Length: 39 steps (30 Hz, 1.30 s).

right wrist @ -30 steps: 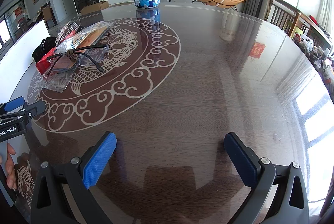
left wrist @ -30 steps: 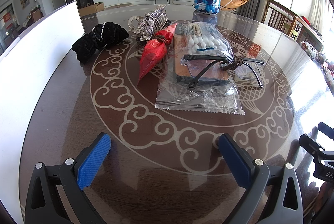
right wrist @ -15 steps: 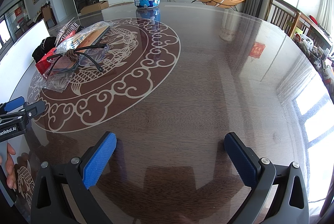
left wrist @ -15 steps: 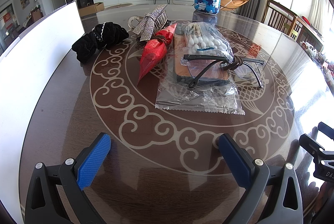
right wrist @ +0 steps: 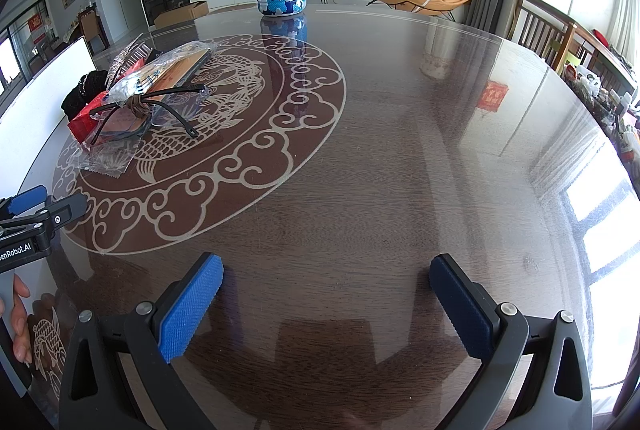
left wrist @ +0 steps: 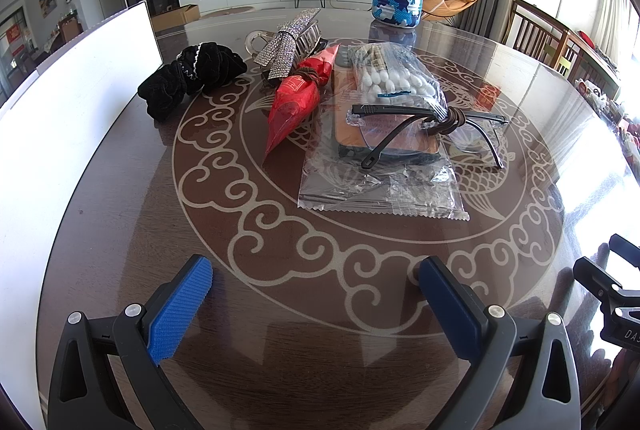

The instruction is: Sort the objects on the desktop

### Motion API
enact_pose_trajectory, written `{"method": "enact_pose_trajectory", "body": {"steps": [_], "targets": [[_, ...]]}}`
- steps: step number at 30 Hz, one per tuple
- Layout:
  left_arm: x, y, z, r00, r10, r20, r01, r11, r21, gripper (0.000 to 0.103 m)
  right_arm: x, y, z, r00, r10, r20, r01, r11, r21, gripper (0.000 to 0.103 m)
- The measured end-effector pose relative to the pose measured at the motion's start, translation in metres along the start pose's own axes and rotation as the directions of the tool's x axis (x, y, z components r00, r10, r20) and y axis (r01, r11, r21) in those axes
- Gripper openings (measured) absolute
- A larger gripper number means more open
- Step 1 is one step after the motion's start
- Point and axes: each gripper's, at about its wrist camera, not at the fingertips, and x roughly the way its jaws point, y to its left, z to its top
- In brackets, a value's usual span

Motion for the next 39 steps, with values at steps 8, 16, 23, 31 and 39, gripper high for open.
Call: {"method": "enact_pose_trajectory", "body": {"steps": [8,16,23,31,39], "targets": [[-0.004,0.003,-0.005,1.000,-0.023,-0.001,0.023,0.999,0.035,0.103,0.000,0.000,0.000,1.000,0.000,0.000,0.000,1.000,0.000,0.103],[-0.011,0.014,-0.014,0.998,-0.061,-0.004,0.061,0.994,0.088,0.103,0.000,0.000,0.000,1.000,0.000,0.000,0.000,1.000,0.000,0.103],[-0.012,0.023,-0.014,0.999,-0.054,-0.003,0.054,0.996,0.075,0.103,0.000,0.000,0.000,1.000,0.000,0.000,0.000,1.000,0.000,0.103],[-0.012,0.023,-0.014,0.999,-0.054,-0.003,0.054,0.996,0.075,0.103,0.000,0.000,0.000,1.000,0.000,0.000,0.000,1.000,0.000,0.103],[-0.013,0.024,-0.015,0.999,-0.050,-0.002,0.050,0.996,0.072,0.103,0.000,0.000,0.000,1.000,0.000,0.000,0.000,1.000,0.000,0.103]]}}
